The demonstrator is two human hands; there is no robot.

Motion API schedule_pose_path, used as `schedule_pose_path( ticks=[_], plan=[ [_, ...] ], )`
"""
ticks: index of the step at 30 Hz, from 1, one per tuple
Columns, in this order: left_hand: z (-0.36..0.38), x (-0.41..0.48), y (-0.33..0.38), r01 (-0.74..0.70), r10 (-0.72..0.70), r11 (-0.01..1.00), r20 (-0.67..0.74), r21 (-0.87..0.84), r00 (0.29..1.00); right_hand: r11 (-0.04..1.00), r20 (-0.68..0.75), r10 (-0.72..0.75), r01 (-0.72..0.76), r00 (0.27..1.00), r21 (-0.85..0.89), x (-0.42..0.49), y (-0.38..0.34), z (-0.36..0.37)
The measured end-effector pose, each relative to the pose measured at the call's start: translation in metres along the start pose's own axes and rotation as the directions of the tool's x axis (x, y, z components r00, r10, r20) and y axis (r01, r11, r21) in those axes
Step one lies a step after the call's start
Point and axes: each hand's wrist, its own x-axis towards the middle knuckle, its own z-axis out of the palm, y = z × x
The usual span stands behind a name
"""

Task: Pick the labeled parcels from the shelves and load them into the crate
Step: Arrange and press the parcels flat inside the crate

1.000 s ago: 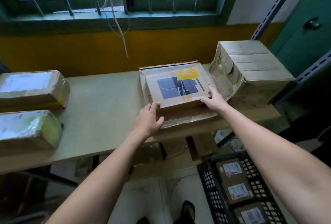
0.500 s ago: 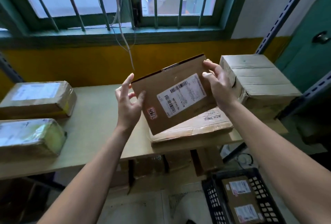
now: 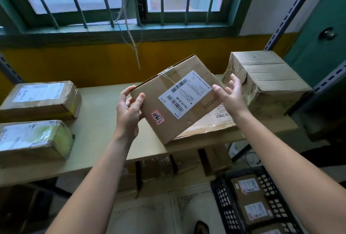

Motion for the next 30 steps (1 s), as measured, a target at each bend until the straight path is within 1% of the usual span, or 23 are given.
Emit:
schedule_pose_path(
  ticks=[2,3,4,5,7,8,10,11,12,14,15,16,18,19,21,24,26,28,30],
  plan=[
    [0.001,-0.006,0.001,0.033,-0.032,0.999,0.030,-0.010,0.999,0.980,0.084,0.087,-0.100,0.993,0.171,-0.012,0.004,-0.002],
    [0.001,-0.010,-0.001,0.036,-0.036,0.999,0.078,0.002,0.996,0.960,0.132,0.094,-0.125,0.987,0.252,-0.020,0.007,-0.003],
    [0.002,-0.014,-0.004,0.036,-0.040,0.999,0.159,0.025,0.987,0.944,0.135,0.089,-0.126,0.987,0.304,-0.029,0.011,-0.004],
    [0.003,-0.018,-0.009,0.035,-0.050,0.998,0.263,0.061,0.964,0.931,0.092,0.090,-0.117,0.992,0.345,-0.036,0.017,-0.006],
    [0.007,-0.027,-0.022,0.073,-0.130,0.987,0.437,0.145,0.890,0.880,-0.018,0.145,-0.121,0.989,0.459,-0.052,0.033,-0.015],
    [0.012,-0.031,-0.029,0.115,-0.188,0.978,0.491,0.174,0.851,0.848,-0.055,0.187,-0.133,0.981,0.512,-0.062,0.044,-0.023],
    [0.026,-0.041,-0.045,0.145,-0.268,0.956,0.556,0.255,0.787,0.820,-0.116,0.282,-0.177,0.952,0.544,-0.085,0.069,-0.039],
    [0.035,-0.047,-0.052,0.106,-0.277,0.945,0.588,0.310,0.760,0.814,-0.143,0.333,-0.208,0.932,0.542,-0.098,0.081,-0.047],
    [0.046,-0.054,-0.058,0.021,-0.276,0.924,0.631,0.381,0.725,0.809,-0.172,0.377,-0.233,0.910,0.539,-0.110,0.094,-0.054],
    [0.068,-0.067,-0.074,-0.204,-0.283,0.839,0.724,0.505,0.629,0.822,-0.242,0.426,-0.261,0.872,0.506,-0.129,0.120,-0.066],
    [0.080,-0.073,-0.082,-0.288,-0.292,0.789,0.744,0.543,0.601,0.833,-0.275,0.442,-0.276,0.854,0.480,-0.136,0.131,-0.072],
    [0.093,-0.080,-0.091,-0.347,-0.300,0.746,0.751,0.569,0.588,0.836,-0.296,0.460,-0.296,0.837,0.462,-0.142,0.145,-0.078],
    [0.119,-0.094,-0.113,-0.414,-0.302,0.682,0.748,0.602,0.591,0.805,-0.300,0.527,-0.353,0.795,0.477,-0.155,0.176,-0.089],
    [0.134,-0.101,-0.125,-0.424,-0.313,0.666,0.746,0.613,0.587,0.778,-0.294,0.572,-0.395,0.766,0.488,-0.164,0.192,-0.096],
    [0.165,-0.116,-0.153,-0.428,-0.361,0.648,0.749,0.630,0.556,0.712,-0.275,0.663,-0.472,0.696,0.520,-0.183,0.223,-0.115],
    [0.216,-0.141,-0.198,-0.437,-0.429,0.623,0.750,0.649,0.504,0.588,-0.238,0.773,-0.525,0.588,0.615,-0.202,0.266,-0.155],
    [0.245,-0.156,-0.232,-0.424,-0.502,0.585,0.720,0.691,0.480,0.536,-0.191,0.803,-0.544,0.564,0.646,-0.210,0.293,-0.182],
    [0.271,-0.170,-0.274,-0.390,-0.615,0.525,0.654,0.757,0.441,0.509,-0.177,0.820,-0.552,0.544,0.661,-0.220,0.322,-0.203],
    [0.286,-0.188,-0.319,-0.372,-0.715,0.464,0.588,0.804,0.378,0.486,-0.208,0.849,-0.565,0.485,0.667,-0.232,0.354,-0.214]
  ],
)
